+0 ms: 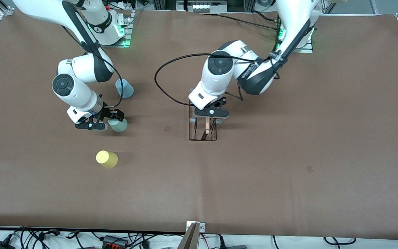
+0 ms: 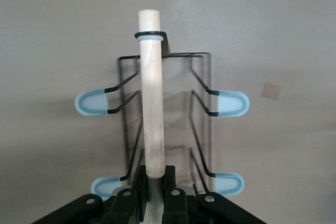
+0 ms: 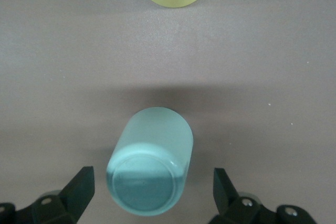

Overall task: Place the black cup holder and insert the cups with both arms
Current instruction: 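Lower the wire rack onto the table center and open the left gripper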

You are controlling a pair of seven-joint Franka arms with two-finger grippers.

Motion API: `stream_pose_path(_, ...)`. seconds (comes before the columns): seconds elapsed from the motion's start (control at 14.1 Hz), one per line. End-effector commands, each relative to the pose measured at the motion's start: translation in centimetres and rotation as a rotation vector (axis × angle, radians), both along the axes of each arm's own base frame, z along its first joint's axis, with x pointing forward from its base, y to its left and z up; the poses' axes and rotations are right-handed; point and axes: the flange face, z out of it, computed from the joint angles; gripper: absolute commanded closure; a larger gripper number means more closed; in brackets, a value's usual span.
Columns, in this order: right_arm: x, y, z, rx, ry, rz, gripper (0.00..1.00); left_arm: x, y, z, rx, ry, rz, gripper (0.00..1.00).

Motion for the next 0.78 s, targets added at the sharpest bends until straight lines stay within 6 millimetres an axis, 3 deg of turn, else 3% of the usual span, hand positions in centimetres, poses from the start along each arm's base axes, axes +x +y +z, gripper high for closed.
stream_pose_path(0.0,1.8,0.6,-0.9,-0.009,-0.007,0.024,0.00,1.1,-0.3,0.8,-0.013,-0.053,0.037,0.99)
stream_pose_path(0.14,2.3,0.6,-0.4,-0.005,-0.021,0.011,0.00,1.2,-0.3,0.4,-0.010,-0.049,0.042,0.97)
stream_pose_path(0.21,2.7,0.6,0.0,0.000,-0.030,0.009,0.00,1.2,-0.2,0.4,-0.010,-0.046,0.041,0.79)
stream_pose_path(0.28,2.7,1.2,0.3,0.001,-0.036,0.017,0.00,1.3,-0.2,0.6,-0.009,-0.048,0.042,0.36)
stream_pose_path(0.35,2.6,1.5,0.5,0.002,-0.037,0.014,0.00,1.4,0.0,0.8,-0.010,-0.052,0.046,0.12)
stream_pose_path(0.42,2.3,1.8,0.4,0.003,-0.032,0.014,0.00,1.7,0.3,1.2,-0.012,-0.059,0.050,0.00)
stream_pose_path(0.71,1.6,2.4,0.0,0.004,-0.019,0.022,0.00,1.5,1.5,5.6,0.012,-0.082,0.046,0.00)
